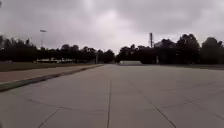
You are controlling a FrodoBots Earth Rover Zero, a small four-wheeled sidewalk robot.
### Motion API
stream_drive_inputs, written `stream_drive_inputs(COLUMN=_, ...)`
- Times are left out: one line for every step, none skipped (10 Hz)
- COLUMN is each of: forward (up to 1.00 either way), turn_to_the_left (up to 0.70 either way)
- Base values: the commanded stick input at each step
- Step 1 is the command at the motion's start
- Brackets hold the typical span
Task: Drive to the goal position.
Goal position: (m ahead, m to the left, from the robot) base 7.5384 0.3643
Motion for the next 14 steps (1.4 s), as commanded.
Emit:
stream_drive_inputs(forward=0.7, turn_to_the_left=0.0)
stream_drive_inputs(forward=0.7, turn_to_the_left=0.0)
stream_drive_inputs(forward=0.7, turn_to_the_left=0.0)
stream_drive_inputs(forward=0.7, turn_to_the_left=0.0)
stream_drive_inputs(forward=0.7, turn_to_the_left=0.0)
stream_drive_inputs(forward=0.7, turn_to_the_left=0.0)
stream_drive_inputs(forward=0.7, turn_to_the_left=0.0)
stream_drive_inputs(forward=0.7, turn_to_the_left=0.0)
stream_drive_inputs(forward=0.7, turn_to_the_left=0.0)
stream_drive_inputs(forward=0.7, turn_to_the_left=0.0)
stream_drive_inputs(forward=0.7, turn_to_the_left=0.0)
stream_drive_inputs(forward=0.7, turn_to_the_left=0.0)
stream_drive_inputs(forward=0.7, turn_to_the_left=0.0)
stream_drive_inputs(forward=0.7, turn_to_the_left=0.0)
